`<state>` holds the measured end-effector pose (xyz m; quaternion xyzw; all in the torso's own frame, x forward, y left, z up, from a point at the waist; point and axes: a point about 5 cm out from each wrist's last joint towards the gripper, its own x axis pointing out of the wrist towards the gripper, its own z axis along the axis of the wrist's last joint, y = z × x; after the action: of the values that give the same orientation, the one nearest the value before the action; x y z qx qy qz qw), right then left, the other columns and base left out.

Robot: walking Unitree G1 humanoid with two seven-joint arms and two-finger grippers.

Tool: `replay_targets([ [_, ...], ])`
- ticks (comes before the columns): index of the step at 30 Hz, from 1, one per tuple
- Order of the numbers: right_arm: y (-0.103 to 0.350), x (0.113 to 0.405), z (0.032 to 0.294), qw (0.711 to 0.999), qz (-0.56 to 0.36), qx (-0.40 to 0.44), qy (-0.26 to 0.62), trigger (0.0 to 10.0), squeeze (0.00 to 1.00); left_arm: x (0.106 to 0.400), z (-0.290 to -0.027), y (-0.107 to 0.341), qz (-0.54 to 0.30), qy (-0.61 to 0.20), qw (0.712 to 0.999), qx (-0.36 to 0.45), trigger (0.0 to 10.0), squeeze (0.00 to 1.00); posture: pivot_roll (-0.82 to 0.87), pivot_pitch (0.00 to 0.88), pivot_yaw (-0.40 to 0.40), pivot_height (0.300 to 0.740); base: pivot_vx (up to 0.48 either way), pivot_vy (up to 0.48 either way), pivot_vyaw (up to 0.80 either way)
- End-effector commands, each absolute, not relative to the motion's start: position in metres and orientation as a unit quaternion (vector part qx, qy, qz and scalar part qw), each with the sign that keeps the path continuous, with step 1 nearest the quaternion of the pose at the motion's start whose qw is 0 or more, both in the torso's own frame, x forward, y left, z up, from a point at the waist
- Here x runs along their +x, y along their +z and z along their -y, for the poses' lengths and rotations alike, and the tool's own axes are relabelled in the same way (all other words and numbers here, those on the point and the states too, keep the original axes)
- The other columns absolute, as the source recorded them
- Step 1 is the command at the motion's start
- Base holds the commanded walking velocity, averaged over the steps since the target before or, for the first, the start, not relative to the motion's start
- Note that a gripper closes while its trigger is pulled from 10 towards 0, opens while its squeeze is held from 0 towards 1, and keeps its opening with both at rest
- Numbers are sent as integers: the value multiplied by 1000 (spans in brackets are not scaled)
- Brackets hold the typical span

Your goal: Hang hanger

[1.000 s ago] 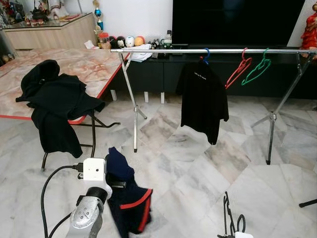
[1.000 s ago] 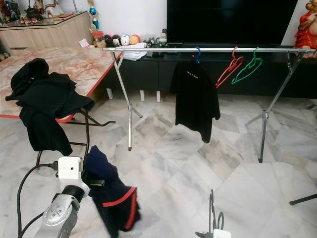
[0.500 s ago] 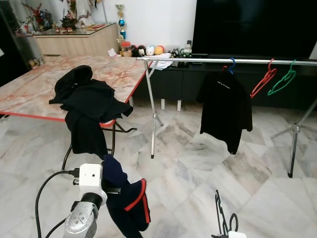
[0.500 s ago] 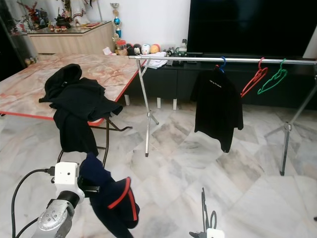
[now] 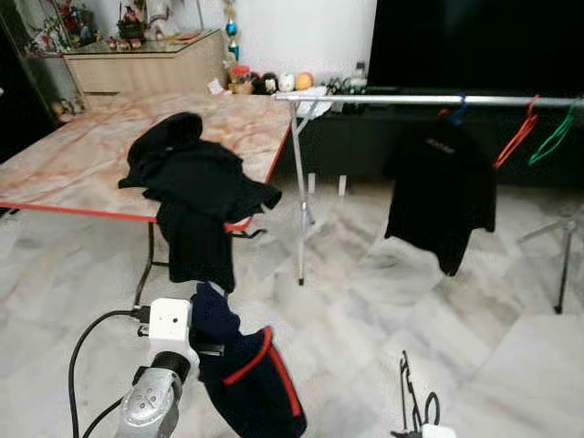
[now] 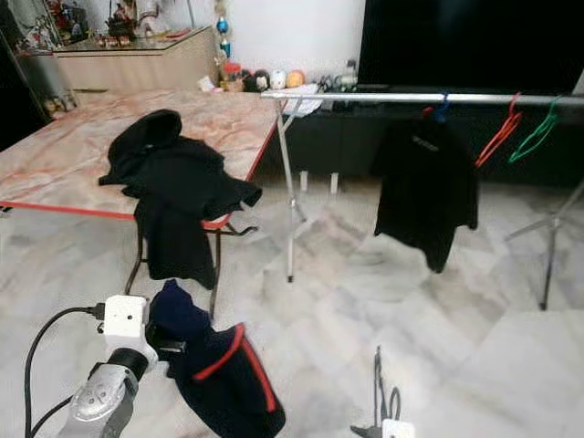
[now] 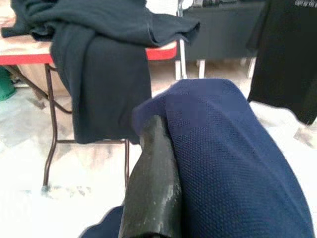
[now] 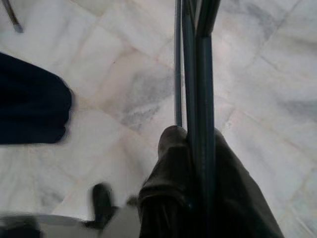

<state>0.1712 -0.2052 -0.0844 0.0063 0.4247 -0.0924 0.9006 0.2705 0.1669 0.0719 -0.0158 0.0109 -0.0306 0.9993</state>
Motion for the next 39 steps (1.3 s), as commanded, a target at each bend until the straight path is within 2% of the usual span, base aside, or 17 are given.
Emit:
replay_targets([
  [1,-84,175,198,903,-421,12,-85,10000,0,272,-178,79,3,-18,1000,-1,10000,0,28,0,77,740,0,480,0],
  [25,-83,177,204,900,-428,2,-86,10000,0,285,-190,98,36,3,999,6,10000,0,57,0,61,740,0,480,0],
  [32,-84,175,202,897,-433,2,-84,10000,0,284,-186,99,43,-9,999,10,10000,0,64,10,59,740,0,0,0],
  [39,-85,176,198,896,-436,5,-84,10000,0,283,-182,99,41,-15,999,-21,10000,0,64,26,61,740,0,0,0],
])
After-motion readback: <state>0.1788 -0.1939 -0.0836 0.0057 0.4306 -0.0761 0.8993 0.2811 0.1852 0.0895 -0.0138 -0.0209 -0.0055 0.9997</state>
